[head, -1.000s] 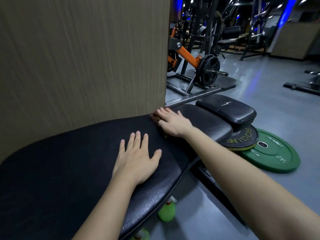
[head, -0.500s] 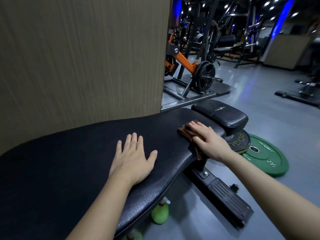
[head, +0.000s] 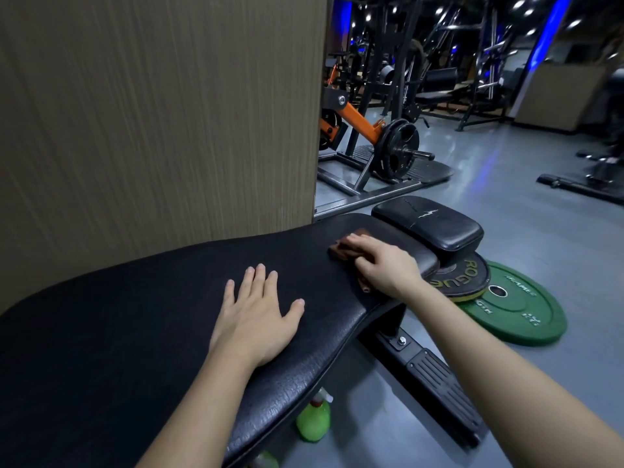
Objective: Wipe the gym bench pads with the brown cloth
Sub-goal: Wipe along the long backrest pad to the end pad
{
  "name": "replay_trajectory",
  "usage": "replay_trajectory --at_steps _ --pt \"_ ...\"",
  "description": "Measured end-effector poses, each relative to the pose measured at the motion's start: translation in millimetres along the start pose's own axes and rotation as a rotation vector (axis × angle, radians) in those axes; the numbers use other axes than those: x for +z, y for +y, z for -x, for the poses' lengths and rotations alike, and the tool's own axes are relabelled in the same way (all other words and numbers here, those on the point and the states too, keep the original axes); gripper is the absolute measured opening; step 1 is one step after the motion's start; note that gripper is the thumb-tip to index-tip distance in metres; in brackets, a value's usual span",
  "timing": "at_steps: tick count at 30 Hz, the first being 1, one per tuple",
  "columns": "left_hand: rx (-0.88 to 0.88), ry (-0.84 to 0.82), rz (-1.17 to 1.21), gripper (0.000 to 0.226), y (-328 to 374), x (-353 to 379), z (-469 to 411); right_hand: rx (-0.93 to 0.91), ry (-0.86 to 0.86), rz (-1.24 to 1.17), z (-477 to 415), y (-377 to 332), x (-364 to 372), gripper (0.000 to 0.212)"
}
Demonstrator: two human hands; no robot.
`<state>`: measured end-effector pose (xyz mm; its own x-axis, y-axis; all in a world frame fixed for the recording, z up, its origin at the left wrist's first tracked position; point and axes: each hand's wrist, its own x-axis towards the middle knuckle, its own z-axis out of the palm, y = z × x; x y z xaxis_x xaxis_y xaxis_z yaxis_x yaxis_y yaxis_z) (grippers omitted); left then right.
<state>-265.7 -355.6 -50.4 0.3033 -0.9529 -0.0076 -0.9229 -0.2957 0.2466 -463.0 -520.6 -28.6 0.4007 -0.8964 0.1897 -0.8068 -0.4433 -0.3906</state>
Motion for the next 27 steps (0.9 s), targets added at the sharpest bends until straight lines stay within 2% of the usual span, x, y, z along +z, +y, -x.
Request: replay_trajectory --at_steps 3,9,11,14,17,23,27 --pt "-0.003 -0.003 -0.004 0.079 0.8 -1.3 0.4 -0.064 0.028 -0.070 27.5 -14.6 2.2 0.050" --pt "0.008 -0.015 -0.021 0.079 1.5 -3.3 4.6 -0.079 0.025 -0.212 53.9 -11.8 5.0 0.031" --pt "0.011 -0.022 -0.019 0.079 1.3 -3.9 4.8 -0.103 -0.002 -0.209 55.5 -8.9 4.0 0.033" --pt "0.008 -0.040 -0.017 0.079 3.1 -6.4 5.0 -0.157 -0.039 -0.233 52.4 -6.2 3.2 0.048" --pt "-0.005 -0.047 -0.026 0.077 6.3 -12.5 1.8 -0.201 -0.036 -0.292 45.6 0.0 6.2 0.046" --pt "0.072 -0.042 0.037 0.066 30.4 -27.0 -23.8 -0.196 0.134 -0.242 34.8 25.1 0.5 0.052" --pt "0.134 -0.087 0.093 0.065 58.9 -18.1 -50.7 -0.005 0.349 -0.197 10.6 73.6 -30.3 0.054"
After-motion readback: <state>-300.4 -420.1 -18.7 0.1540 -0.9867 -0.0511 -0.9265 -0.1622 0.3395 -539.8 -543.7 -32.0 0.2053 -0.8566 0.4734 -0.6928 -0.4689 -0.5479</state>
